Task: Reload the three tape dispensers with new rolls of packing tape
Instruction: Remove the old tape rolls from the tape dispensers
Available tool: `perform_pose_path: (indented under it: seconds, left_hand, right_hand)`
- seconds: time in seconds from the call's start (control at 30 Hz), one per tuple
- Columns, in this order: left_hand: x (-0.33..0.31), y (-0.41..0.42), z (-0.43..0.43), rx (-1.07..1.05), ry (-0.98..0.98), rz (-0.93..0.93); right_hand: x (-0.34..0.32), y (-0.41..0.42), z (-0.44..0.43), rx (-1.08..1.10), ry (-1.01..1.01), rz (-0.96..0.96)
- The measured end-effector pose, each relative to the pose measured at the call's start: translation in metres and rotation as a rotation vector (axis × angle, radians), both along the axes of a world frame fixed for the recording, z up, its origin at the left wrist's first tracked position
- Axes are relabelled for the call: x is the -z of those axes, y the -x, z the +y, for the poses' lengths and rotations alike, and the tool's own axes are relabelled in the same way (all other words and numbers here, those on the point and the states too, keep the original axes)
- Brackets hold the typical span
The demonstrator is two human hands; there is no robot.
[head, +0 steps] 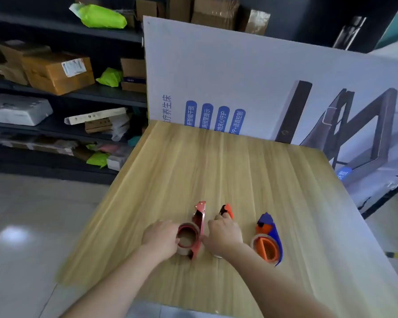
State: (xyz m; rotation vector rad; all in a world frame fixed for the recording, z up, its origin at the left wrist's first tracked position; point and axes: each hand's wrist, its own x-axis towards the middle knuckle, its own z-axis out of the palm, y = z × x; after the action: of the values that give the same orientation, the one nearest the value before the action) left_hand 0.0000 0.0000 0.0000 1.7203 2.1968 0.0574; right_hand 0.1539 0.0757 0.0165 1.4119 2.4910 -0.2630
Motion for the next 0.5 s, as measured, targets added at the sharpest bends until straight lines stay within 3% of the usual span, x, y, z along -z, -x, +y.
perform_pose_path:
  seconds: [0.27,0.4,0.5]
  left_hand:
    - [0.057,0.002,0.036,-0.152,0.139,-0.128]
    - [0.065,0.005,0.047,-0.280,0.068,-0.182]
    - [0.064,0.017,0.056,-0.378,-0.022,-0.221]
  right_hand:
    - [0.042,0.010,0.037,-0.038,0.042,-0.013]
    - [0.051,0.020,0.045,-0.025,0.099,0.022]
    - [0.048,0.029,0.053,0.114,0.237,0.170]
